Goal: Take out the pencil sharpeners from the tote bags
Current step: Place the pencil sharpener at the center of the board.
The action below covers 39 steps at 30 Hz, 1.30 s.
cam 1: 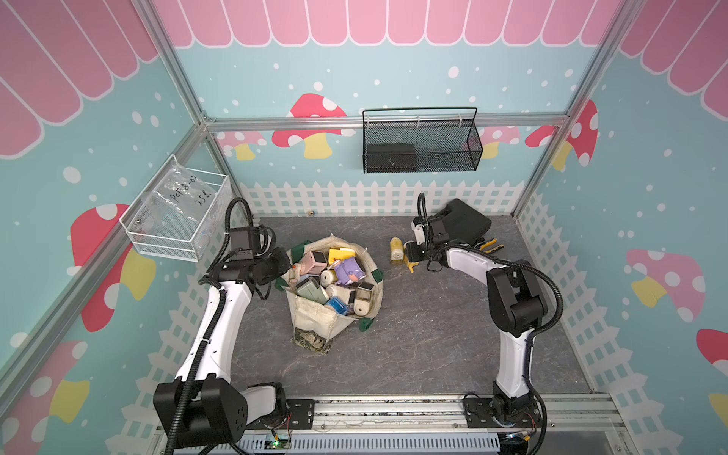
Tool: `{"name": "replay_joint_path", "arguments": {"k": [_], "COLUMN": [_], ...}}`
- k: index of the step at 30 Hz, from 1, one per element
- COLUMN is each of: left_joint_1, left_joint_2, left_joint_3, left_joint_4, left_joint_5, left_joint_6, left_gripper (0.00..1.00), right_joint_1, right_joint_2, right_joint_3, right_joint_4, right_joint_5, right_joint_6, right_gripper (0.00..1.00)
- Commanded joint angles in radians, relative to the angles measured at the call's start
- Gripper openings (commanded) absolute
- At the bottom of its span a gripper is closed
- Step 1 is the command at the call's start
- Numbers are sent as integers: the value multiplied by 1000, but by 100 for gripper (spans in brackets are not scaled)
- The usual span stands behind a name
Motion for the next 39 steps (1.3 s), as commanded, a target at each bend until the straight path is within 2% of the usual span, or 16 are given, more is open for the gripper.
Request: {"name": "replay_joint_path", "arguments": {"k": [1, 5, 10, 13, 16, 18, 20, 23, 26, 29, 32, 39], "left_joint_1": [5, 6, 6, 5, 5, 4, 4, 4, 4, 4, 4, 4], "left_joint_2": [-7, -7, -8, -8, -5, 0, 12, 26, 35, 44, 49, 67], "left_joint_3": [26, 26, 24, 24, 29, 29, 39, 77, 151, 217, 272, 292], "left_joint_4": [15, 14, 14, 13, 15, 22, 23, 21, 13, 12, 9, 69], "left_joint_5": [-4, -6, -5, -6, 3, 8, 16, 27, 32, 34, 40, 46], "left_joint_6": [2, 2, 5, 7, 5, 4, 5, 10, 9, 12, 17, 69], "left_gripper": [0, 0, 0, 0, 0, 0, 0, 0, 0, 0, 0, 0], "right_joint_1": [-2, -1, 1, 11, 34, 66, 117, 214, 270, 279, 282, 287], "right_joint_2": [-30, -81, -227, -369, -491, -530, -556, -574, -565, -545, -499, -413], "right_joint_3": [7, -11, -53, -161, -262, -286, -308, -330, -355, -381, -364, -359], "right_joint_4": [-26, -5, -10, 46, 116, 111, 99, 79, 84, 113, 110, 106], "right_joint_5": [-18, -36, -56, -139, -294, -377, -410, -403, -375, -323, -338, -283], "right_joint_6": [-5, -9, -6, -1, -2, -8, -38, -102, -77, -47, -46, -51], "right_gripper": [63, 67, 66, 62, 59, 59, 60, 64, 66, 67, 65, 57]}}
